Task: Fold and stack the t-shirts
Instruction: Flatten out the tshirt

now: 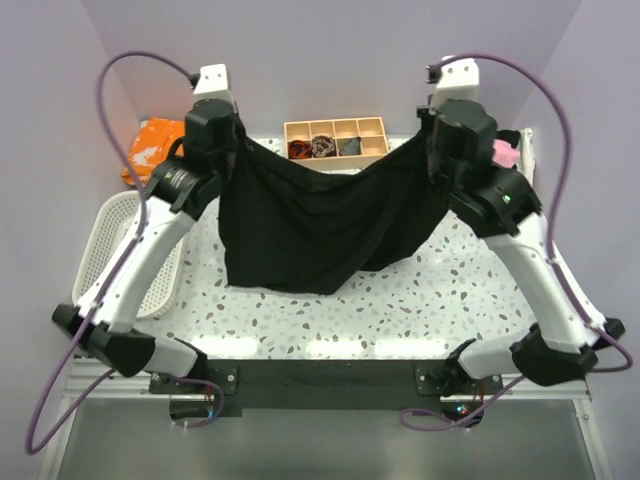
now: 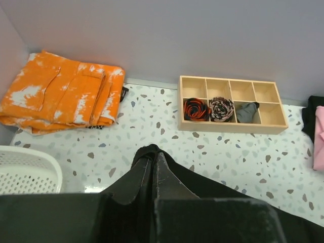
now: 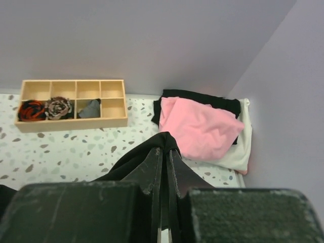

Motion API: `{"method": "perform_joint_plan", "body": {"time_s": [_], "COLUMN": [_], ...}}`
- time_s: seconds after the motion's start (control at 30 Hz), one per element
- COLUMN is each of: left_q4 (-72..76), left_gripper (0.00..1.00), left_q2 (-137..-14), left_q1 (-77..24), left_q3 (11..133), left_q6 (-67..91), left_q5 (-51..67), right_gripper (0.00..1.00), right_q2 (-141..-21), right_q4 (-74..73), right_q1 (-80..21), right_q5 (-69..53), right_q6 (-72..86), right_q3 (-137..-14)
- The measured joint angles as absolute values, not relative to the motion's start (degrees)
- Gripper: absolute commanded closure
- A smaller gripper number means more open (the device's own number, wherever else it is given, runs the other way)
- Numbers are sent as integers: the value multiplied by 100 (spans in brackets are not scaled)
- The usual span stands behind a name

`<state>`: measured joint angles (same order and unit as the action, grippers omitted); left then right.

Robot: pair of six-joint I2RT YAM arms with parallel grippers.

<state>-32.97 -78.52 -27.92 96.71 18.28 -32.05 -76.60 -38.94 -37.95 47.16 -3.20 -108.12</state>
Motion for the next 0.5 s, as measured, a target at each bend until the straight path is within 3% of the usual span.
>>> {"method": "perform_joint_plan", "body": {"time_s": [0.17,0.4,0.5], "left_q4": [-3326,-3028,-2591], "left_gripper": [98,99,98], "left_q2": [-9120,-10980,-11085], "left_q1": [-2292,-1144,-902], "left_q3": [10731,13725,13771], "left_q6": [1776,1769,1680], "left_q5": [-2657,-1431,-1092], "right_gripper": [100,100,100], "right_q2": [-8770,-10296,-10433], "right_q4": [-3503,-3371,-3336], "right_q1": [-3404,-2344,-2071], "right_q5": [4624,3931,3599], "right_q6": [-764,-891,-854], "right_q3": [-11491,-13690,-13915]}}
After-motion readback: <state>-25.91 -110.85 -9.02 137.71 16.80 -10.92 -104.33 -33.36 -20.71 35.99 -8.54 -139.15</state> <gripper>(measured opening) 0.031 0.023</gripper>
